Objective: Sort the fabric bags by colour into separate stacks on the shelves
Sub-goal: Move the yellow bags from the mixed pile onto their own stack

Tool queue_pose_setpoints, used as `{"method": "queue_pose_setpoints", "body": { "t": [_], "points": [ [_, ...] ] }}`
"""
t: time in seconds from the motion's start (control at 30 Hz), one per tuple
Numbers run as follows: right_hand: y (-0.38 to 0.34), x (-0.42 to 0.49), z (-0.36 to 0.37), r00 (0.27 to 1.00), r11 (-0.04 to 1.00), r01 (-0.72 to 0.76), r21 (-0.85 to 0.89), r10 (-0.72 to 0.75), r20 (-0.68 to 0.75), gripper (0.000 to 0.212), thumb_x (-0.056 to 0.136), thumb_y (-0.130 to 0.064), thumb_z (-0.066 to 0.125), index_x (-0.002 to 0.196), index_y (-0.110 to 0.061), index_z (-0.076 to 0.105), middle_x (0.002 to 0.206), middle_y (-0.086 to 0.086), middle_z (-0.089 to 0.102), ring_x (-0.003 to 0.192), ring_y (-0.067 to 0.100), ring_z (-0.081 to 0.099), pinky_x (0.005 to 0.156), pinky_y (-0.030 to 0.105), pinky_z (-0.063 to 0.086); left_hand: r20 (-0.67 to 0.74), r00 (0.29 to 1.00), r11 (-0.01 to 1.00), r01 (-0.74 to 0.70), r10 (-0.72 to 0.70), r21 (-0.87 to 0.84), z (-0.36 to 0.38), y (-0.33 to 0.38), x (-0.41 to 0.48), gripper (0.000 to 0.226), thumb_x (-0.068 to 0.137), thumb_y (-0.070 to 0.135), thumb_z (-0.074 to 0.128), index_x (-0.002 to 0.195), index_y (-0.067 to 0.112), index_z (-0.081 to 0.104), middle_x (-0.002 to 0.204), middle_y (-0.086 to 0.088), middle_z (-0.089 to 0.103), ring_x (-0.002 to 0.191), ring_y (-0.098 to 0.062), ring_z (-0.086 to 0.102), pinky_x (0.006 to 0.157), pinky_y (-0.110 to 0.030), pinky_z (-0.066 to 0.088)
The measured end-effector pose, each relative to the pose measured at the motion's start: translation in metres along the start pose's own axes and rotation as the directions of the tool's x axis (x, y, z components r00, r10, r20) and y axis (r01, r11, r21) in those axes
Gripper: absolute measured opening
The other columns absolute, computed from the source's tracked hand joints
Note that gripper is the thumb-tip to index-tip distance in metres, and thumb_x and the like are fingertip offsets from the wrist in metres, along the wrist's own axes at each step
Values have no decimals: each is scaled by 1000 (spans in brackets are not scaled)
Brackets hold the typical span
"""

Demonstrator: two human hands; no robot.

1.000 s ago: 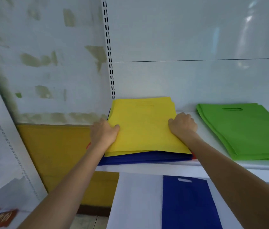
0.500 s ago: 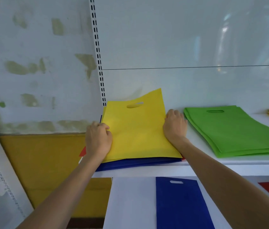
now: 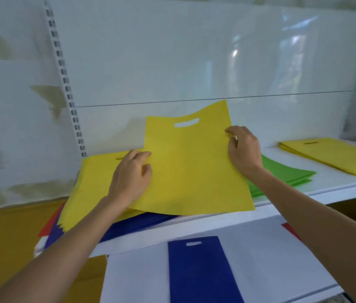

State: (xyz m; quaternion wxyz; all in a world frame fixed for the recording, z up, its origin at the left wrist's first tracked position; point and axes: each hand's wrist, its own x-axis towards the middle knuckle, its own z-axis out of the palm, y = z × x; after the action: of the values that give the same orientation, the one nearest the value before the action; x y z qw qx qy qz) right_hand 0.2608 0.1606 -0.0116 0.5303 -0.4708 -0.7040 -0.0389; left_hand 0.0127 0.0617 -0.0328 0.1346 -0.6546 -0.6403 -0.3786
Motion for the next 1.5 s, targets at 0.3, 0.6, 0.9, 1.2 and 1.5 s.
{"method": "queue_pose_setpoints", "body": {
  "t": [0.3, 0.6, 0.9, 1.2, 1.5],
  "points": [
    [149, 11, -175, 981, 935, -191, -300, 195, -17, 40, 89, -5, 46, 128, -5, 54, 132, 15, 51, 118, 32, 50, 96, 35, 38, 165, 974, 971, -123, 158, -203, 119, 181, 27, 48, 88, 15, 53, 134, 6, 46, 131, -14, 49, 122, -27, 45, 101, -31, 32],
    [286, -27, -327, 933, 825, -352, -442, 350, -88, 35, 87, -4, 55, 122, -4, 60, 123, 15, 60, 108, 31, 55, 88, 23, 31, 272, 903, 888, -204, 333, -412, 235, 356, 18, 47, 92, 17, 50, 137, 7, 43, 132, -11, 47, 122, -25, 43, 102, -32, 32],
    [371, -38, -377, 844, 739, -535, -410, 487, -224, 32, 90, -8, 50, 120, -3, 61, 123, 13, 60, 109, 30, 54, 94, 33, 40, 314, 819, 824, -300, 481, -480, 311, 446, 27, 47, 94, 19, 46, 139, 10, 40, 137, -5, 44, 128, -20, 35, 104, -29, 30],
    [441, 16, -371, 808, 692, -585, -423, 545, -226, 43, 86, 0, 46, 127, -5, 55, 132, 14, 53, 118, 31, 50, 99, 36, 40, 351, 807, 826, -272, 476, -494, 372, 491, 100, 48, 93, 21, 47, 139, 10, 41, 137, -8, 44, 126, -22, 37, 103, -31, 33],
    [517, 75, -323, 861, 771, -499, -395, 493, -124, 41, 85, 2, 44, 123, -5, 59, 128, 14, 58, 120, 31, 49, 98, 32, 38, 350, 880, 904, -173, 320, -392, 412, 488, 139, 47, 90, 19, 51, 136, 11, 46, 137, -9, 46, 127, -24, 39, 103, -31, 31]
  ]
}}
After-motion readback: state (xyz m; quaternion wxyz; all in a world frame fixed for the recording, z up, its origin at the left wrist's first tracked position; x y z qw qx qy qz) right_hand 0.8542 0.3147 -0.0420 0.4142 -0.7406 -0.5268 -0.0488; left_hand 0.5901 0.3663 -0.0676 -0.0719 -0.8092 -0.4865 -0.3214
